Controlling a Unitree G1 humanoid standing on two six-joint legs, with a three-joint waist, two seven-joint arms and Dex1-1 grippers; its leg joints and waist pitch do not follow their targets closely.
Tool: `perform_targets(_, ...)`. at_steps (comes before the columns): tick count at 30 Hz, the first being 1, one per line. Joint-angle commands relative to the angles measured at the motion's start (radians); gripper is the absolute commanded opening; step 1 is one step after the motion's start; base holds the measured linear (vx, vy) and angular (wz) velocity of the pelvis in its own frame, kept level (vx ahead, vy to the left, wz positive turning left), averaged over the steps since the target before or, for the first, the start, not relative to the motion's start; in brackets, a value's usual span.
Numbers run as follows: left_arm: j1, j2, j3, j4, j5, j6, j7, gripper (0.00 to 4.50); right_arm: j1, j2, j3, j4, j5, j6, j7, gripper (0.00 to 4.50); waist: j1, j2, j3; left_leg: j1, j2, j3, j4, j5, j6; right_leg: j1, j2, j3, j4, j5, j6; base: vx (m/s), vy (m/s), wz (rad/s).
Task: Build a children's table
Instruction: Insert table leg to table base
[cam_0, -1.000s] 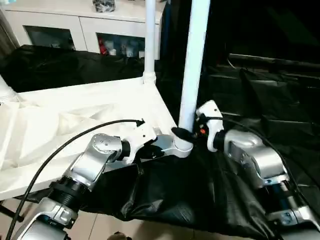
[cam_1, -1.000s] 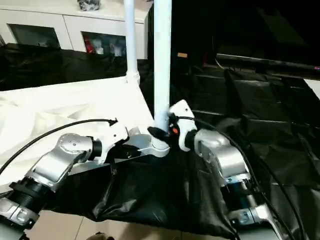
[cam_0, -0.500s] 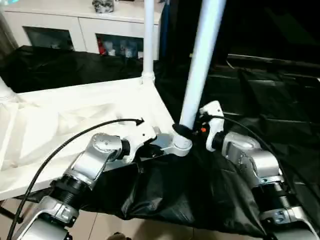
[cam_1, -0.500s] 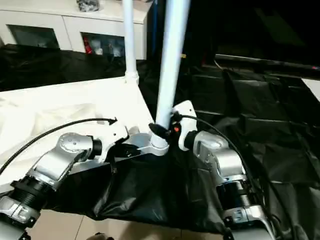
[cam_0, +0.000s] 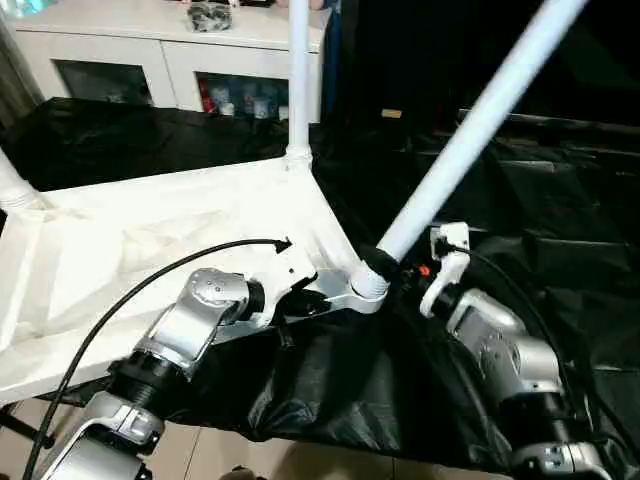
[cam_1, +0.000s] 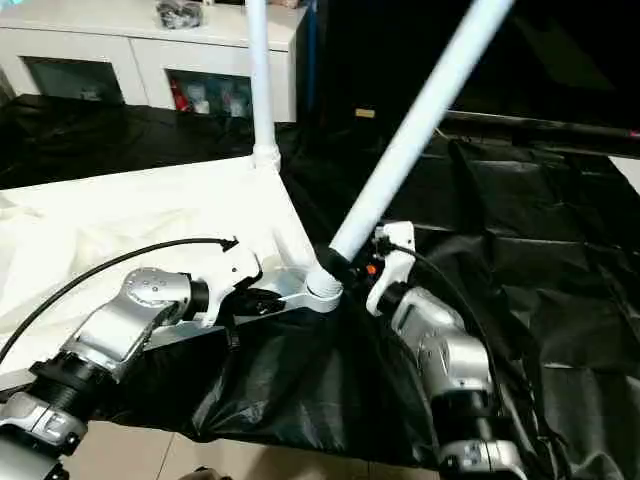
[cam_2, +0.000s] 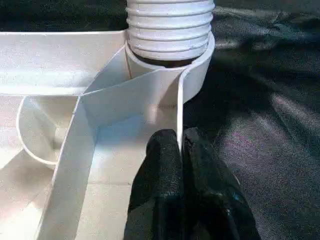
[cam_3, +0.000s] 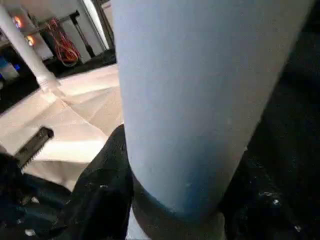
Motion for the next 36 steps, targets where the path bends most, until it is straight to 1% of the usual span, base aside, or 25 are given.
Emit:
perform_targets(1, -0.03, -0.001, 0.03, 0.009, 0.001, -0.02, 0.04, 0.0, 0.039, -0.027, 0.024, 0.026, -0.065, 0.009, -0.019, 1.91, -0.002, 0.002, -0.056, 0.025, 0.029, -0.015, -0.084, -0.391, -0.03, 0.021, -0.068, 0.032, -0.104, -0.489, -0.129, 0.0, 0.0, 0.0)
perform_targets(2, -0.031, -0.001, 0.028, 0.01, 0.004, -0.024, 0.04, 0.0, 0.038, -0.036, 0.052, 0.011, -0.09, 0.004, -0.02, 1.91, -0.002, 0.001, -0.055, 0.027, 0.029, -0.016, -0.083, -0.4, -0.03, 0.019, -0.069, 0.031, -0.106, -0.511, -0.123, 0.0, 0.0, 0.0)
perform_targets(3, -0.031, -0.001, 0.028, 0.01, 0.004, -0.024, 0.04, 0.0, 0.038, -0.036, 0.052, 0.011, -0.09, 0.004, -0.02, 1.91, -0.003, 0.001, -0.054, 0.025, 0.028, -0.017, -0.084, -0.401, -0.031, 0.02, -0.069, 0.031, -0.107, -0.517, -0.119, 0.0, 0.0, 0.0)
perform_targets(4, -0.032, -0.001, 0.025, 0.012, 0.008, -0.032, 0.037, 0.0, 0.028, -0.053, 0.099, -0.002, -0.135, -0.004, -0.017, 1.91, -0.004, -0.006, -0.054, 0.025, 0.028, -0.016, -0.084, -0.406, -0.029, 0.018, -0.068, 0.03, -0.11, -0.534, -0.113, 0.0, 0.0, 0.0)
perform_targets(5, -0.032, -0.001, 0.023, 0.011, 0.01, -0.035, 0.035, 0.0, 0.022, -0.057, 0.112, -0.002, -0.147, -0.004, -0.014, 1.91, -0.004, -0.006, -0.053, 0.024, 0.028, -0.017, -0.084, -0.402, -0.029, 0.02, -0.07, 0.03, -0.11, -0.546, -0.105, 0.0, 0.0, 0.0)
perform_targets(6, -0.031, 0.0, 0.02, 0.008, 0.012, -0.037, 0.033, 0.0, 0.007, -0.064, 0.135, 0.002, -0.168, -0.001, -0.007, 1.91, -0.006, -0.006, -0.052, 0.023, 0.028, -0.018, -0.085, -0.406, -0.029, 0.018, -0.07, 0.03, -0.11, -0.562, -0.101, 0.0, 0.0, 0.0)
perform_targets(7, -0.029, 0.0, 0.019, 0.003, 0.013, -0.038, 0.031, 0.0, -0.003, -0.067, 0.148, 0.005, -0.177, 0.004, -0.002, 1.9, -0.006, -0.006, -0.052, 0.023, 0.028, -0.018, -0.085, -0.406, -0.029, 0.018, -0.07, 0.03, -0.11, -0.562, -0.101, 0.0, 0.0, 0.0)
perform_targets(8, -0.026, 0.001, 0.018, -0.002, 0.014, -0.039, 0.028, 0.0, -0.012, -0.068, 0.157, 0.009, -0.181, 0.01, 0.003, 1.9, -0.009, -0.013, -0.051, 0.025, 0.027, -0.017, -0.083, -0.415, -0.026, 0.014, -0.071, 0.029, -0.116, -0.592, -0.093, 0.0, 0.0, 0.0)
perform_targets(9, -0.022, 0.003, 0.017, -0.008, 0.015, -0.041, 0.023, 0.0, -0.02, -0.07, 0.164, 0.015, -0.183, 0.013, 0.008, 1.9, -0.008, -0.011, -0.051, 0.026, 0.027, -0.019, -0.082, -0.416, -0.025, 0.013, -0.073, 0.029, -0.116, -0.6, -0.091, 0.0, 0.0, 0.0)
perform_targets(12, -0.005, 0.018, 0.011, -0.038, 0.008, -0.058, -0.009, 0.0, -0.05, -0.079, 0.194, 0.053, -0.201, 0.011, 0.04, 1.9, -0.015, -0.013, -0.05, 0.021, 0.027, -0.022, -0.084, -0.429, -0.026, 0.015, -0.073, 0.025, -0.12, -0.624, -0.078, 0.0, 0.0, 0.0)
perform_targets(13, 0.003, 0.027, 0.008, -0.051, 0.007, -0.063, -0.02, 0.0, -0.06, -0.084, 0.206, 0.069, -0.207, 0.009, 0.054, 1.9, -0.015, -0.017, -0.05, 0.022, 0.027, -0.022, -0.083, -0.437, -0.026, 0.013, -0.074, 0.023, -0.12, -0.629, -0.078, 0.0, 0.0, 0.0)
perform_targets(14, 0.009, 0.033, 0.005, -0.061, 0.007, -0.068, -0.028, 0.0, -0.064, -0.087, 0.212, 0.078, -0.21, 0.009, 0.064, 1.9, -0.015, -0.016, -0.05, 0.024, 0.027, -0.023, -0.083, -0.443, -0.026, 0.011, -0.075, 0.021, -0.119, -0.633, -0.077, 0.0, 0.0, 0.0)
perform_targets(15, 0.012, 0.035, 0.005, -0.065, 0.005, -0.07, -0.032, 0.0, -0.065, -0.09, 0.215, 0.081, -0.211, 0.01, 0.069, 1.9, -0.016, -0.019, -0.049, 0.024, 0.028, -0.022, -0.083, -0.446, -0.025, 0.01, -0.076, 0.021, -0.121, -0.635, -0.077, 0.0, 0.0, 0.0)
perform_targets(16, 0.017, 0.043, 0.006, -0.076, 0.002, -0.066, -0.04, 0.0, -0.07, -0.095, 0.221, 0.095, -0.213, 0.006, 0.084, 1.9, -0.016, -0.017, -0.05, 0.025, 0.029, -0.022, -0.083, -0.447, -0.025, 0.01, -0.078, 0.02, -0.12, -0.628, -0.079, 0.0, 0.0, 0.0)
perform_targets(17, 0.02, 0.047, 0.006, -0.081, 0.001, -0.068, -0.044, 0.0, -0.072, -0.097, 0.222, 0.101, -0.214, 0.004, 0.09, 1.9, -0.018, -0.022, -0.049, 0.024, 0.029, -0.022, -0.084, -0.448, -0.024, 0.011, -0.077, 0.019, -0.12, -0.623, -0.08, 0.0, 0.0, 0.0)
perform_targets(18, 0.024, 0.053, 0.006, -0.086, -0.002, -0.077, -0.053, 0.0, -0.075, -0.1, 0.225, 0.112, -0.215, 0.001, 0.1, 1.9, -0.017, -0.021, -0.05, 0.024, 0.031, -0.023, -0.085, -0.447, -0.024, 0.012, -0.078, 0.019, -0.117, -0.609, -0.083, 0.0, 0.0, 0.0)
perform_targets(20, 0.036, 0.066, 0.006, -0.103, -0.008, -0.09, -0.072, 0.0, -0.076, -0.11, 0.232, 0.127, -0.222, -0.01, 0.121, 1.9, -0.018, -0.022, -0.052, 0.019, 0.032, -0.022, -0.087, -0.43, -0.022, 0.015, -0.079, 0.021, -0.112, -0.571, -0.093, 0.0, 0.0, 0.0)
perform_targets(21, 0.052, 0.084, 0.001, -0.129, -0.012, -0.099, -0.092, 0.0, -0.072, -0.122, 0.241, 0.128, -0.226, -0.023, 0.146, 1.9, -0.018, -0.022, -0.052, 0.02, 0.034, -0.021, -0.088, -0.428, -0.021, 0.014, -0.078, 0.022, -0.111, -0.56, -0.097, 0.0, 0.0, 0.0)
perform_targets(22, 0.058, 0.091, -0.001, -0.138, -0.014, -0.102, -0.101, 0.0, -0.071, -0.127, 0.243, 0.128, -0.226, -0.027, 0.157, 1.9, -0.018, -0.026, -0.054, 0.018, 0.035, -0.02, -0.088, -0.421, -0.018, 0.016, -0.078, 0.023, -0.108, -0.533, -0.105, 0.0, 0.0, 0.0)
perform_targets(27, 0.086, 0.128, -0.01, -0.184, -0.038, -0.13, -0.172, 0.0, -0.066, -0.154, 0.261, 0.113, -0.208, -0.052, 0.251, 1.9, -0.02, -0.029, -0.058, 0.017, 0.036, -0.015, -0.091, -0.39, -0.009, 0.021, -0.072, 0.026, -0.099, -0.443, -0.133, 0.0, 0.0, 0.0)
perform_targets(29, 0.089, 0.141, -0.013, -0.198, -0.045, -0.131, -0.197, 0.0, -0.063, -0.166, 0.268, 0.105, -0.205, -0.068, 0.282, 1.9, -0.018, -0.03, -0.06, 0.02, 0.037, -0.013, -0.091, -0.375, -0.01, 0.023, -0.071, 0.027, -0.094, -0.407, -0.147, 0.0, 0.0, 0.0)
perform_targets(30, 0.089, 0.155, -0.016, -0.215, -0.048, -0.121, -0.218, 0.0, -0.06, -0.183, 0.278, 0.095, -0.204, -0.078, 0.316, 1.9, -0.017, -0.033, -0.058, 0.017, 0.038, -0.011, -0.092, -0.36, -0.005, 0.025, -0.07, 0.027, -0.091, -0.374, -0.159, 0.0, 0.0, 0.0)
perform_targets(32, 0.081, 0.168, -0.014, -0.225, -0.05, -0.118, -0.231, 0.0, -0.057, -0.196, 0.282, 0.08, -0.198, -0.088, 0.349, 1.9, -0.016, -0.033, -0.059, 0.018, 0.039, -0.01, -0.093, -0.35, -0.001, 0.026, -0.069, 0.028, -0.087, -0.343, -0.17, 0.0, 0.0, 0.0)
perform_targets(34, 0.072, 0.178, -0.008, -0.225, -0.054, -0.12, -0.244, 0.0, -0.059, -0.201, 0.286, 0.08, -0.197, -0.096, 0.369, 1.9, -0.015, -0.032, -0.059, 0.02, 0.038, -0.009, -0.092, -0.35, -0.003, 0.026, -0.068, 0.028, -0.086, -0.329, -0.179, 0.0, 0.0, 0.0)
perform_targets(36, 0.067, 0.18, -0.003, -0.223, -0.053, -0.117, -0.241, 0.0, -0.059, -0.201, 0.287, 0.081, -0.199, -0.103, 0.373, 1.9, -0.014, -0.031, -0.058, 0.021, 0.038, -0.01, -0.093, -0.362, -0.008, 0.027, -0.069, 0.028, -0.086, -0.344, -0.179, 0.0, 0.0, 0.0)
